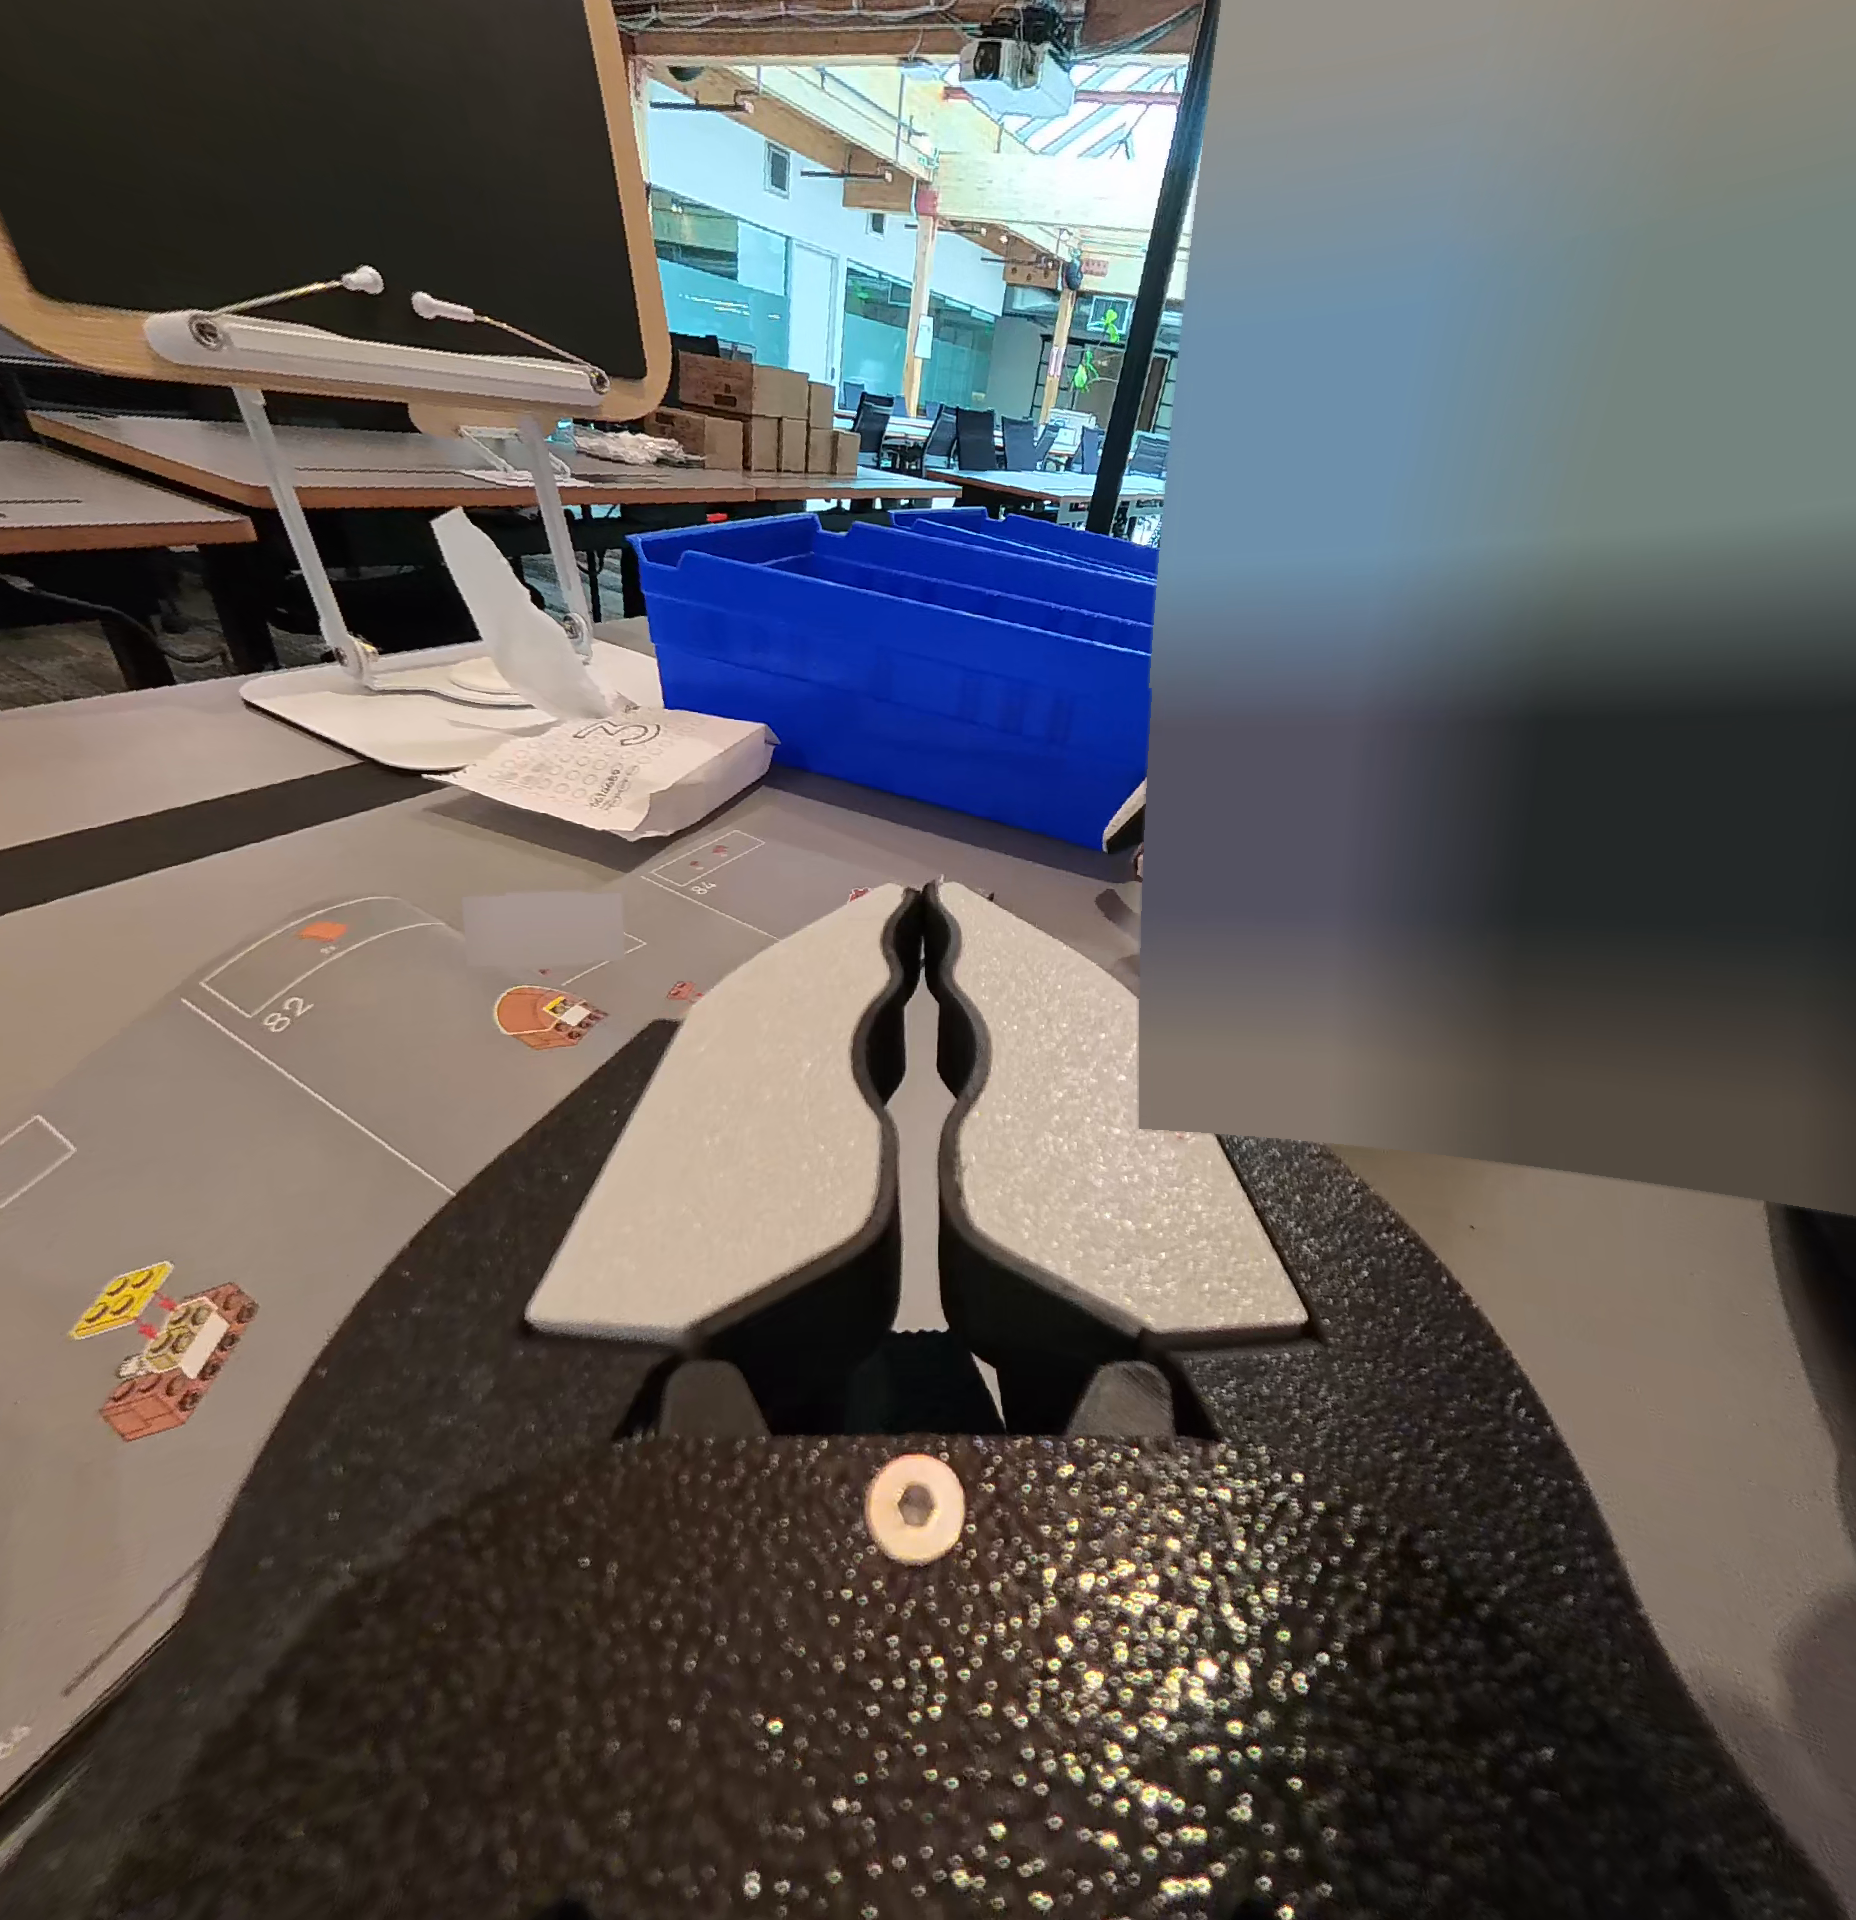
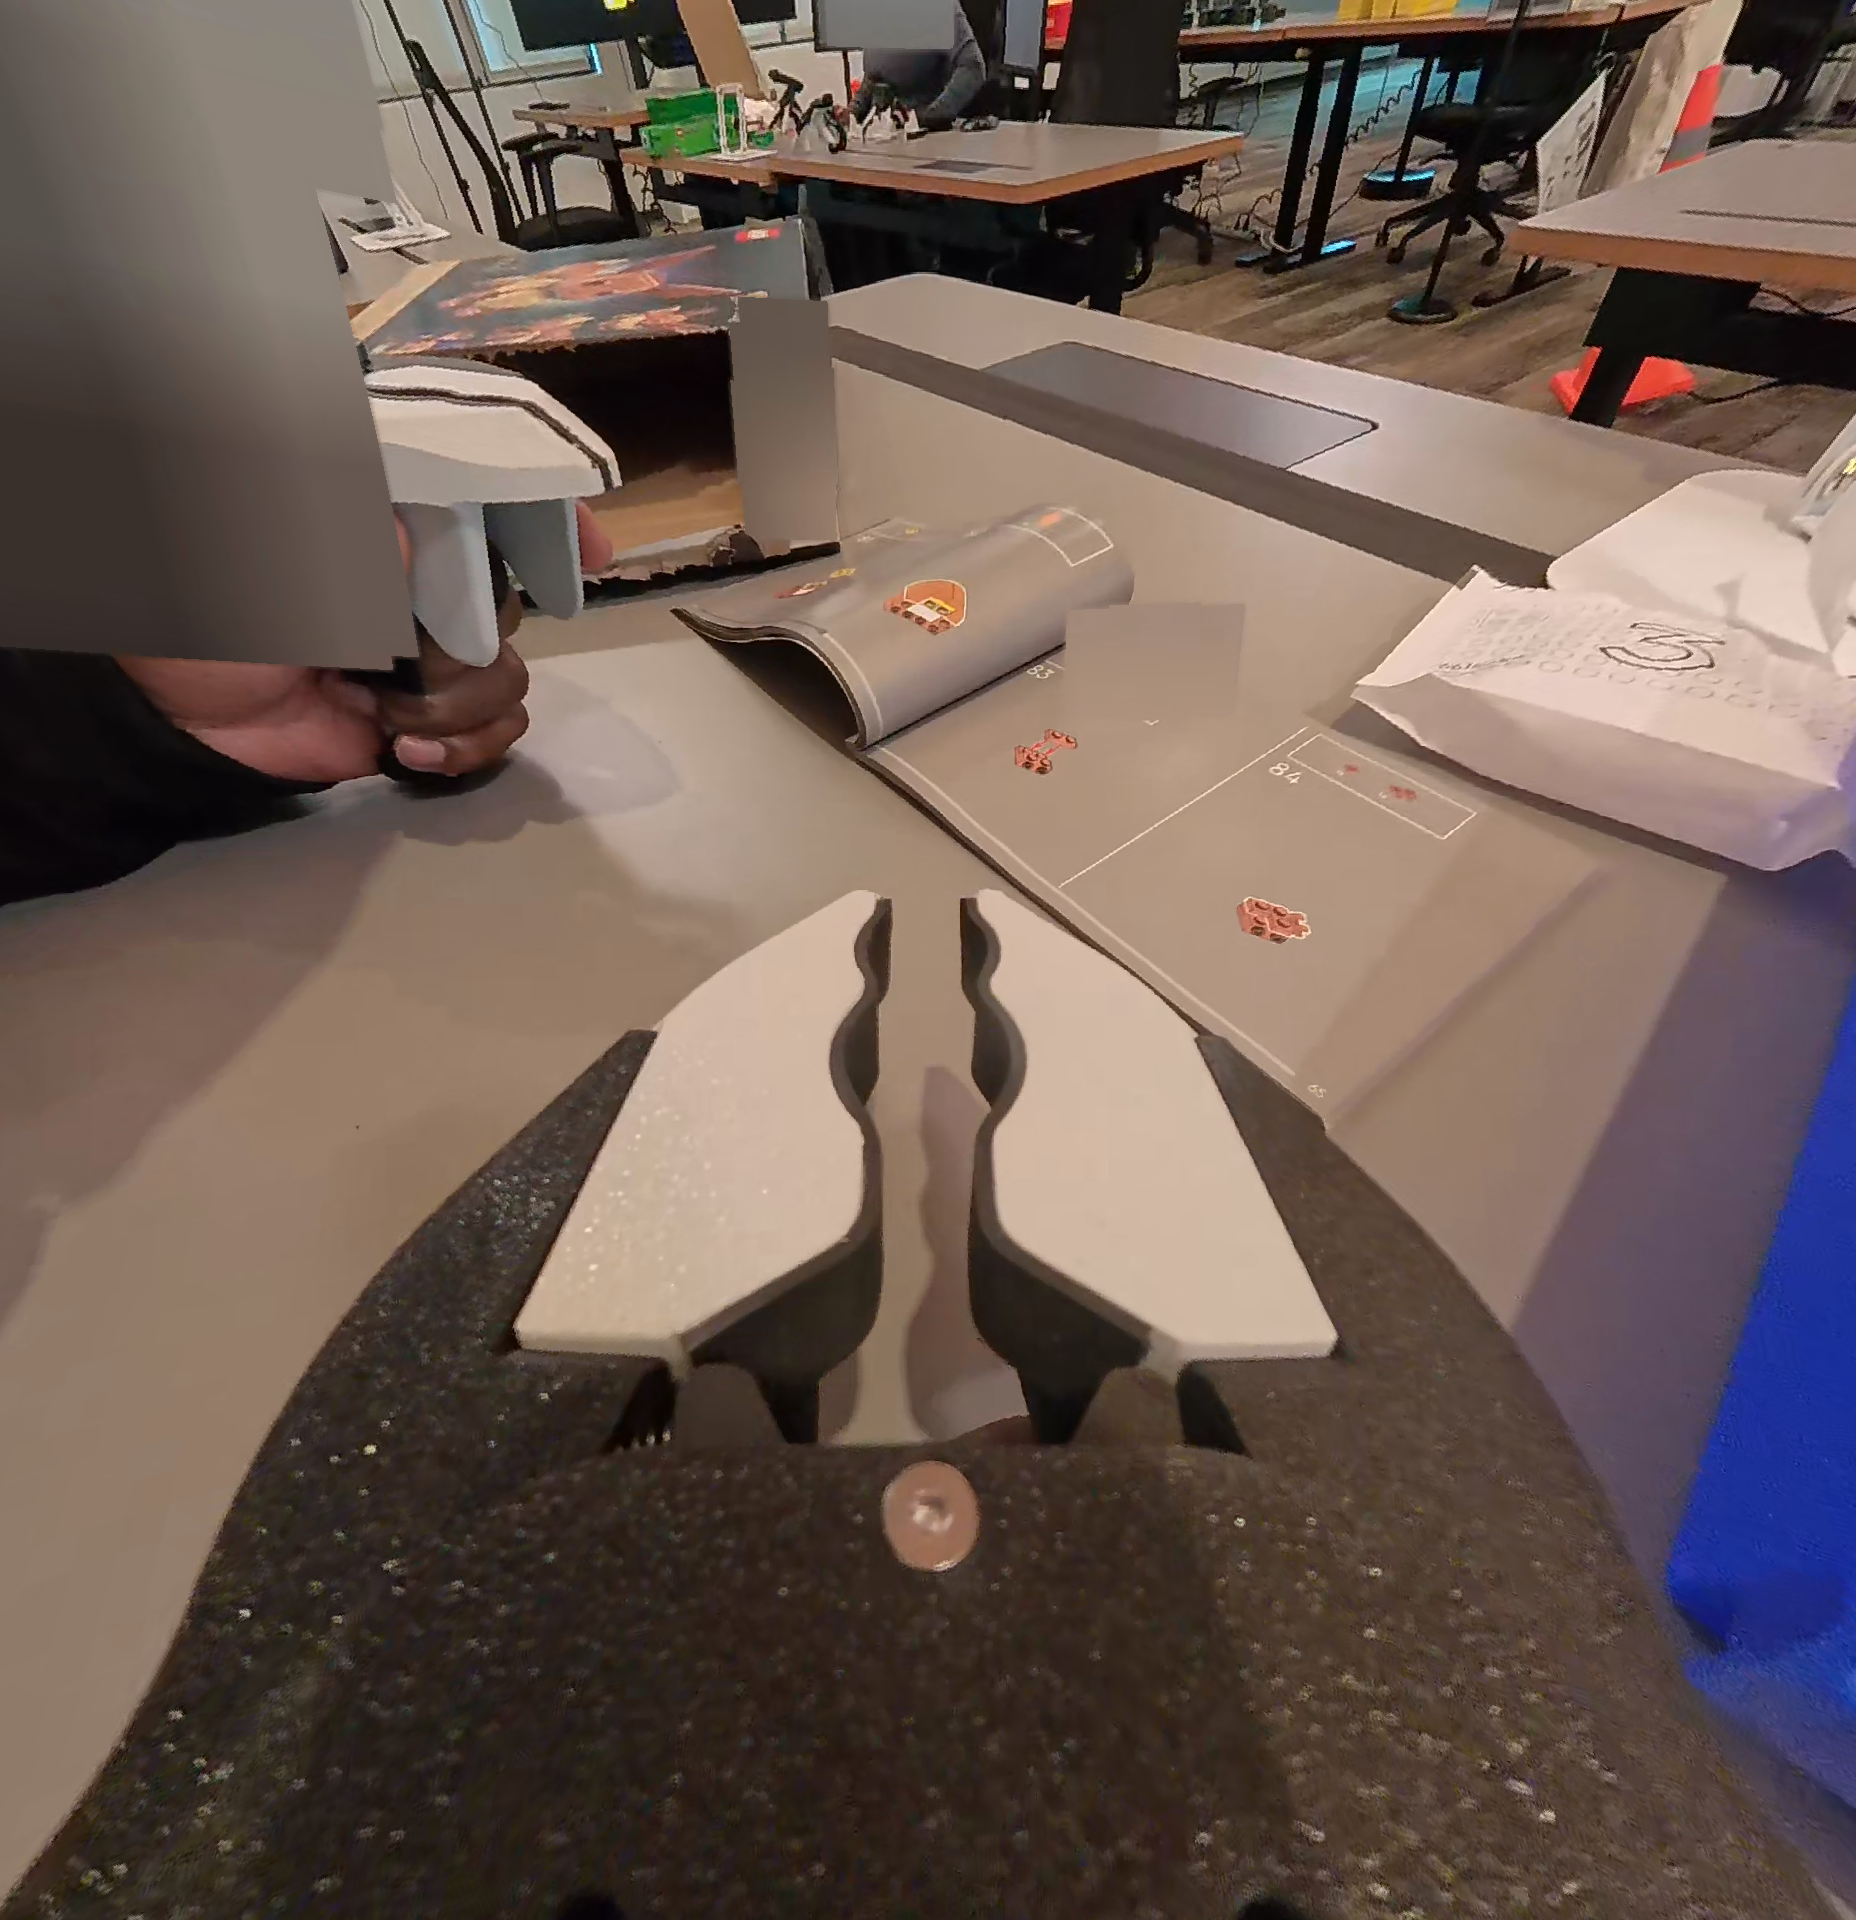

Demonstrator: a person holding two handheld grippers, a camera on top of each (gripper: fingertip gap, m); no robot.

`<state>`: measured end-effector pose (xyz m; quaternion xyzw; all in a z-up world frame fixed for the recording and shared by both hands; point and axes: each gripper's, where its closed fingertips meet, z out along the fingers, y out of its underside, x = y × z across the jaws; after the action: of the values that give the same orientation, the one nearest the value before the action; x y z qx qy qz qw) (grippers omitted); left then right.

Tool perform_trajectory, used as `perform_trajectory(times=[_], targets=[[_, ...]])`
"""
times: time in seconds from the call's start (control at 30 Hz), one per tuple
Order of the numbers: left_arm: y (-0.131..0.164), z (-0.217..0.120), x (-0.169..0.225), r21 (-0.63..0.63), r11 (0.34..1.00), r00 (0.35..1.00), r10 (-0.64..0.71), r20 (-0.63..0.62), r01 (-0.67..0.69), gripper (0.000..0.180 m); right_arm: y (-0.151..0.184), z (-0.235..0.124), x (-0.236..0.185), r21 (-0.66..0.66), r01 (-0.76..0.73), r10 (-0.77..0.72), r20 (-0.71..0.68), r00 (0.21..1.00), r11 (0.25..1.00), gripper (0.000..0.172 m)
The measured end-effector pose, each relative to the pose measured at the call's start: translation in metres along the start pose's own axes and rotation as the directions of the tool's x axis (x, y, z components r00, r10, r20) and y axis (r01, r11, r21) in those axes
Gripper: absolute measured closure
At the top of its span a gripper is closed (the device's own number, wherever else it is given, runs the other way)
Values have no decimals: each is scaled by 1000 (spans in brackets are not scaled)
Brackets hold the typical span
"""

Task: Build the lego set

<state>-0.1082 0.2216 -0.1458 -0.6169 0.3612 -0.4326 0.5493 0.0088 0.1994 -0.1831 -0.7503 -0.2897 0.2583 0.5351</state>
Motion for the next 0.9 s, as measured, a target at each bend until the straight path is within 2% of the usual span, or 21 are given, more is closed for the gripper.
perform_trajectory(times=[0.5,0.6,0.77,0.9], targets=[[3,0,1,-24,1000,1000,13,-14,-14,180,0,-4,-5,10,-47,47,16,999,999,160],[5,3,0,-43,998,999,37,-6,-37,180,0,-17,-5,17,-109,109,18,994,994,160],[13,13,-2,-105,993,998,61,18,-59,180,-12,-51,16,86,-118,124,-57,991,989,160],[16,24,-6,-130,990,997,54,52,-46,180,-4,-69,23,73,-130,135,-67,989,989,160]])
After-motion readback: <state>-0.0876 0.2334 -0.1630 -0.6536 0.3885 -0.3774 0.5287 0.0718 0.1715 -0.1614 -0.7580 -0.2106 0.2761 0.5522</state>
